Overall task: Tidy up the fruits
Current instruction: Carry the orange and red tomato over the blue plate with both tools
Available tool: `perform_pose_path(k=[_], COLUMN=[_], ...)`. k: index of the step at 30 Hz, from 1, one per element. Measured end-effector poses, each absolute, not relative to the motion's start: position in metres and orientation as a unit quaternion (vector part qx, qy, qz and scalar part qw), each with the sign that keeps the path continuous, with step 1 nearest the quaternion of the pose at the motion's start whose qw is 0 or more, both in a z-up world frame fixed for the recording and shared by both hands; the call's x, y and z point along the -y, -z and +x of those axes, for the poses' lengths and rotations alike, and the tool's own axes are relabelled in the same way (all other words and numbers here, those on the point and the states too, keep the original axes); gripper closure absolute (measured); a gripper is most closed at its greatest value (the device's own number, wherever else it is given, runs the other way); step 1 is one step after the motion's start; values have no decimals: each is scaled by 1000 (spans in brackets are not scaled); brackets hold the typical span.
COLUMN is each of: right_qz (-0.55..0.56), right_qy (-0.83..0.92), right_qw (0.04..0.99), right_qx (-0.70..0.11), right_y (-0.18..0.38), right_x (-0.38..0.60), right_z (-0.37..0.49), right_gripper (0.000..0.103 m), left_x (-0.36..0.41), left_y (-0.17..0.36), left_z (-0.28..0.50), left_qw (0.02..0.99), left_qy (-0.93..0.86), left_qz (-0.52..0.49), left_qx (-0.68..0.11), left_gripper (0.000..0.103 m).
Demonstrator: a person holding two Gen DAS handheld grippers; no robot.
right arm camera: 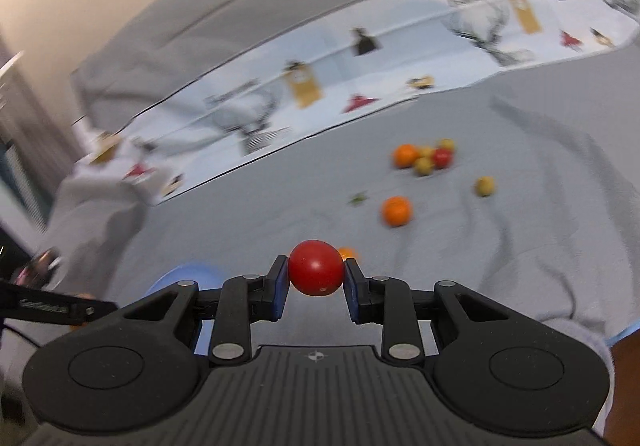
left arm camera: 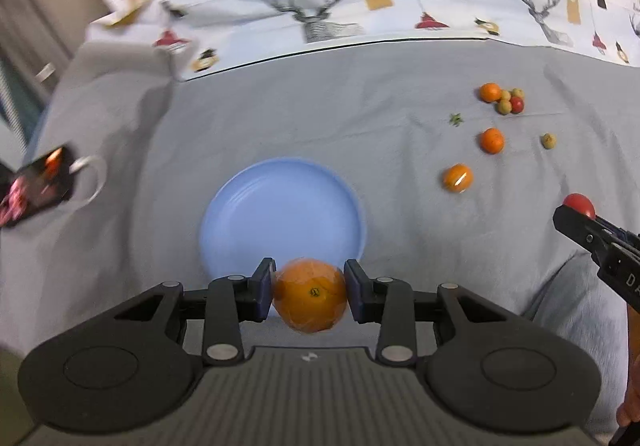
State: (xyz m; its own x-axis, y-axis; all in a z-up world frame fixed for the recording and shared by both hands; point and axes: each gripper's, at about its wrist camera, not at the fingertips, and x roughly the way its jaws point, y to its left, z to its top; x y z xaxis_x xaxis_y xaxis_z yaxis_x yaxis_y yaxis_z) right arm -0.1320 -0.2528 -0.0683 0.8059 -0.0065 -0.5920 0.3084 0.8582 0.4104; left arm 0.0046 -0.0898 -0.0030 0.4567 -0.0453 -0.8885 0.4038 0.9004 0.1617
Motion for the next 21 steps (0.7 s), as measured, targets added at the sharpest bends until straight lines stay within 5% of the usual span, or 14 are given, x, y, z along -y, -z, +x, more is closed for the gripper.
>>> perform_pose_path(k=[21], right_qz=[128], right_qy=[-10], right_qw=[945], right_qx=[-303], right_y=[11], right_x=[114], right_z=[-163], right_gripper=[73], left_x=[-44], left_y=[-20], left_z=[-76], left_qw=[873], left_qy=[103], left_qz=[95], left_qx=[-468], left_gripper=[62])
